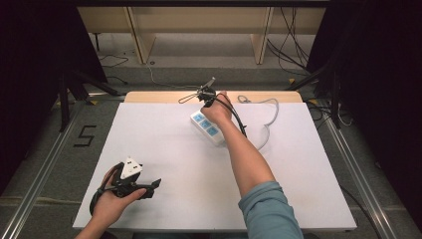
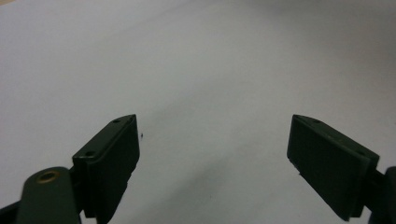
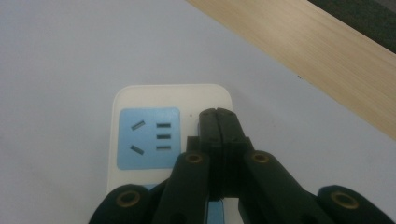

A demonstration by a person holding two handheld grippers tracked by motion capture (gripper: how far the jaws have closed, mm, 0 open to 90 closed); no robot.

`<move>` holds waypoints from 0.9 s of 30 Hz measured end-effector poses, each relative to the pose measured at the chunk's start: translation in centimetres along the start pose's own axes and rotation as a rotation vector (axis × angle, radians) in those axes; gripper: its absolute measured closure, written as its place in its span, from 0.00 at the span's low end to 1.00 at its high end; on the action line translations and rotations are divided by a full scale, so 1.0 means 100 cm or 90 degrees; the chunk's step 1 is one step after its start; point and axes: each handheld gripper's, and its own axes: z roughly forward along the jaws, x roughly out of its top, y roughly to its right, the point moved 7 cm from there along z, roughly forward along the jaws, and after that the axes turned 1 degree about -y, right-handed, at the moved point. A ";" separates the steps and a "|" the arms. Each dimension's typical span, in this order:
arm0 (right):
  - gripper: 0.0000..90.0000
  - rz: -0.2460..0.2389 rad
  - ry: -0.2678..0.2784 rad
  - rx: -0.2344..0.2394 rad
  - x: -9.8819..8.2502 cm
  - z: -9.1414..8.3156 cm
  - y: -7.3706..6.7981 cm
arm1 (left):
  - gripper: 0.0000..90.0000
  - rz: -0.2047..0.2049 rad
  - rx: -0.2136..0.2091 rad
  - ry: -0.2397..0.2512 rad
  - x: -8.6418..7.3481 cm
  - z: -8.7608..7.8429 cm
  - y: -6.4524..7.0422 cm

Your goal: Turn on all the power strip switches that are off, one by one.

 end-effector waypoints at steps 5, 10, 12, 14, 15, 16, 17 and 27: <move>1.00 -0.001 0.002 -0.002 0.001 0.001 0.000 | 0.19 -0.001 0.000 0.000 0.000 0.000 0.000; 1.00 -0.001 0.004 0.003 0.000 0.002 0.001 | 0.19 0.000 0.000 -0.001 0.000 0.000 0.000; 1.00 0.001 0.004 0.003 0.000 0.002 0.000 | 0.19 0.000 -0.001 -0.002 0.000 0.000 0.000; 1.00 0.000 0.002 0.002 0.000 0.002 0.000 | 0.19 0.001 -0.001 -0.002 0.000 0.000 0.000; 1.00 -0.001 0.002 0.001 0.000 0.002 0.001 | 0.19 0.001 -0.001 -0.002 0.000 0.000 0.000; 1.00 -0.004 0.002 -0.001 0.000 0.003 0.000 | 0.18 0.001 -0.001 -0.002 0.000 0.000 0.001; 1.00 -0.004 0.000 -0.002 0.000 0.003 0.000 | 0.19 0.002 -0.001 -0.002 0.000 0.000 0.001; 1.00 -0.012 -0.018 -0.009 -0.001 0.003 -0.001 | 0.19 0.001 -0.003 0.000 0.001 0.001 0.001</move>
